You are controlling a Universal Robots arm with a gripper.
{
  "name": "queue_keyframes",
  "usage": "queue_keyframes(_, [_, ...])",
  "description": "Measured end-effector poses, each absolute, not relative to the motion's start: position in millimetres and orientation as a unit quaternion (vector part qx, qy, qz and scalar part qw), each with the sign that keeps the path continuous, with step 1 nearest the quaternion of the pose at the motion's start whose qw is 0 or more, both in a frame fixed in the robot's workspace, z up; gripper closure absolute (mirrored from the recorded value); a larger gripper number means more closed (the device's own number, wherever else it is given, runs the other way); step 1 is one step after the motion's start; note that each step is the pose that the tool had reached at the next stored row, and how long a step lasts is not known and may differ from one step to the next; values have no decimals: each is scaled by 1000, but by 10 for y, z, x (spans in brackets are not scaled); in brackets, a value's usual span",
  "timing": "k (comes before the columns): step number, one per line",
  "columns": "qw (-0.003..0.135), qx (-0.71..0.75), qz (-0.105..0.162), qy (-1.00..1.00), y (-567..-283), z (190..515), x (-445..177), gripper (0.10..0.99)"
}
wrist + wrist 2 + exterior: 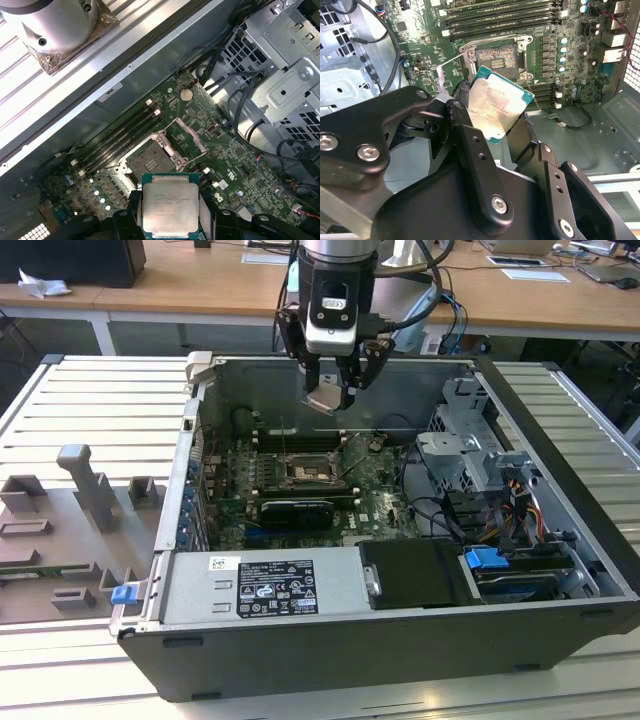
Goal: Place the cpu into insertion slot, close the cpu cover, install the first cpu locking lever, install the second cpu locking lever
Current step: 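Place the cpu into insertion slot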
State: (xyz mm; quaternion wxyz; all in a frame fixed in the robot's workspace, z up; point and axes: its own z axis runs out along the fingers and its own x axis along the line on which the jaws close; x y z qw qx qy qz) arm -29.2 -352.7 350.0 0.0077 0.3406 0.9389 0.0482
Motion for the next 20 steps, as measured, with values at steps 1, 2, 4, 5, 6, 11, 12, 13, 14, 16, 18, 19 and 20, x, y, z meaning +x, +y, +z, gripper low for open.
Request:
queue_keyframes(1, [7,343,48,938,-3527,3494,-292,545])
queue_keyframes(2, [7,346,48,937,-3527,3488,-292,545])
queue_keyframes(4, [7,354,47,934,-3527,3476,-292,545])
queue_keyframes(5, [7,364,47,930,-3527,3464,-292,545])
queue_keyframes(6, [6,370,47,928,-3527,3456,-292,545])
queue_keyframes(11, [1,402,43,915,-3527,3404,-292,545])
queue_keyframes(12, [1,405,42,913,-3527,3397,-292,545])
queue_keyframes(13, [-1,410,41,911,-3527,3386,-292,545])
queue_keyframes(14, [-1,419,40,907,-3527,3375,-292,545])
queue_keyframes(16, [-2,425,40,904,-3527,3368,-292,545])
queue_keyframes(18, [-2,429,40,902,-3527,3362,-292,545])
queue_keyframes(19, [-2,433,40,901,-3527,3358,-292,545])
queue_keyframes(20, [-2,435,40,899,-3527,3355,-292,545])
